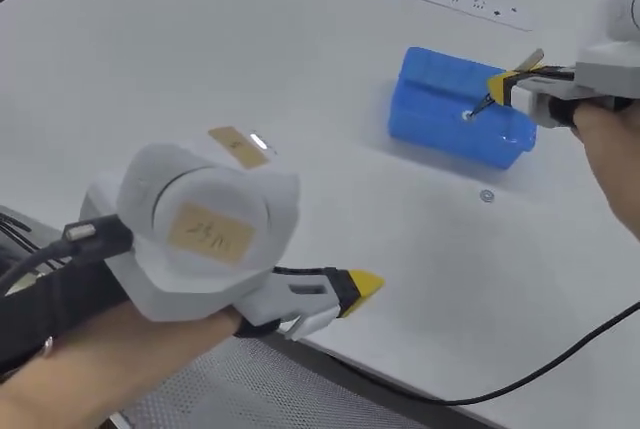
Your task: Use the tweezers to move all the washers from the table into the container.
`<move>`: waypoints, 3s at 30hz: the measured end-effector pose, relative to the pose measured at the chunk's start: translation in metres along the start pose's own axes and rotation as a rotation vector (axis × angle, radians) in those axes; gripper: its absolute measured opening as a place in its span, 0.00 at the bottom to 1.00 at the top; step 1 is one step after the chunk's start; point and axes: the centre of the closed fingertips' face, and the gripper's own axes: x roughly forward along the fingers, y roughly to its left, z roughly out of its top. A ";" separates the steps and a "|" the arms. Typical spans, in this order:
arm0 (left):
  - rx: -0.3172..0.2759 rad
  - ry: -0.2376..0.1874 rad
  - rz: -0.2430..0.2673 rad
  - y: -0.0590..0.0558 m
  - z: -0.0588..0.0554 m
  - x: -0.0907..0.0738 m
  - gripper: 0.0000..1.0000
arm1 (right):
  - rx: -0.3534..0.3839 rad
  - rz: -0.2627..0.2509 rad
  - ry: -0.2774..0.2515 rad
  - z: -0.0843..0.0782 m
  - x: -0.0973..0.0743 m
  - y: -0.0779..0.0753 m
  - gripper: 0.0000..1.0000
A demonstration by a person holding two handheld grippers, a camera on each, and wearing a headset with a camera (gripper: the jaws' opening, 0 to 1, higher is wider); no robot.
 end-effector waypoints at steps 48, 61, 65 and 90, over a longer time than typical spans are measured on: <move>-0.008 0.013 0.015 0.007 -0.002 0.001 0.95 | 0.000 0.004 0.068 -0.016 0.032 -0.013 0.03; 0.009 0.002 0.002 -0.002 0.001 0.000 0.95 | 0.031 0.019 -0.011 -0.003 -0.022 0.000 0.02; 0.010 -0.002 0.001 -0.003 0.002 0.000 0.95 | 0.029 0.023 -0.016 -0.006 -0.036 0.005 0.03; 0.007 0.006 0.001 -0.002 0.000 0.001 0.95 | 0.068 0.030 0.133 -0.075 -0.032 0.005 0.03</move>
